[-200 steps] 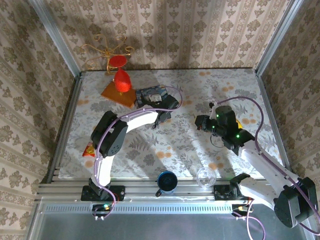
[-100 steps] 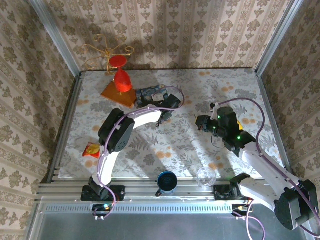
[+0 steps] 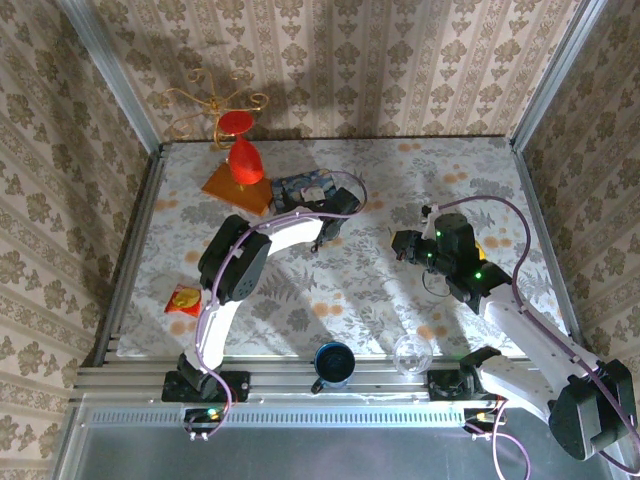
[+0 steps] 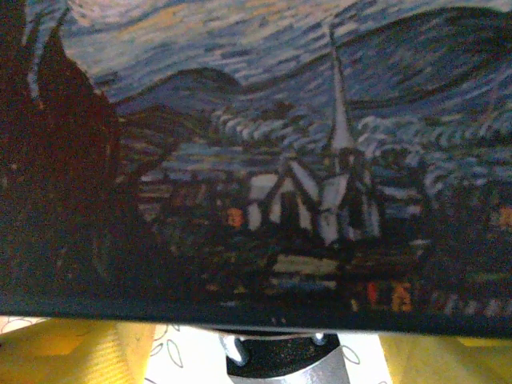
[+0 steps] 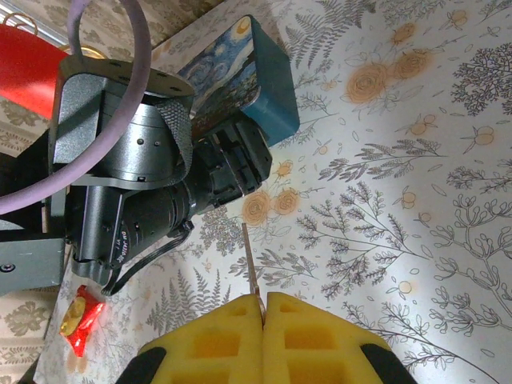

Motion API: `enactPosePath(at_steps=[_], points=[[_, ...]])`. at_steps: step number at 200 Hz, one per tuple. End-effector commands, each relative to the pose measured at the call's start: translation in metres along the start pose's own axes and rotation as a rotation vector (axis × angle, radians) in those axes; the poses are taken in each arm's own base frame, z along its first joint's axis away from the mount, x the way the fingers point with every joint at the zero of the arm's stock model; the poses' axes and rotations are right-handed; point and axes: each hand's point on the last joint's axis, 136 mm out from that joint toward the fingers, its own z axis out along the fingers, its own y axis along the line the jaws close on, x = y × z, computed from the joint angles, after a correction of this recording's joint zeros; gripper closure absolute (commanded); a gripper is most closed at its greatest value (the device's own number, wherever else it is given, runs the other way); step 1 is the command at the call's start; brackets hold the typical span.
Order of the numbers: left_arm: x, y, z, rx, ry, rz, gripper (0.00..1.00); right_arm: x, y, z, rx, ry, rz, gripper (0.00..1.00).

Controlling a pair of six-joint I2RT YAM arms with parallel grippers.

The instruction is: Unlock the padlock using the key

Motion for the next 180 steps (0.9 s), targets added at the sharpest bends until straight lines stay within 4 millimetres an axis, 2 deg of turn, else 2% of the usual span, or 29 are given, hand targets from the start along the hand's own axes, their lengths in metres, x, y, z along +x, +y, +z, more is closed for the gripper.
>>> enactPosePath(at_steps=[1, 34, 57, 75, 111, 149, 180], points=[[-0.002, 0.007, 0.009, -0.048, -0.005, -0.007, 0.32, -0.004, 0.006, 0.000, -0.034, -0.011, 0.009, 1.00], [-0.001, 0.006, 0.009, -0.043, 0.000, -0.007, 0.39, -0.003, 0.006, 0.001, -0.035, -0.011, 0.012, 1.00], [-0.001, 0.004, 0.010, -0.032, 0.002, -0.010, 0.40, -0.003, 0.006, 0.000, -0.038, -0.014, 0.014, 1.00], [-0.001, 0.001, 0.011, -0.020, 0.003, -0.006, 0.49, -0.003, 0.006, 0.000, -0.041, -0.015, 0.018, 1.00], [0.000, -0.001, 0.011, -0.010, 0.007, -0.007, 0.55, -0.003, 0.007, -0.001, -0.046, -0.016, 0.020, 1.00], [0.001, -0.003, 0.007, 0.018, 0.029, -0.023, 0.71, 0.000, 0.004, 0.002, -0.048, -0.011, 0.030, 1.00], [0.005, -0.005, 0.000, 0.069, 0.079, -0.067, 0.80, 0.012, -0.003, 0.011, -0.051, 0.016, 0.055, 1.00]])
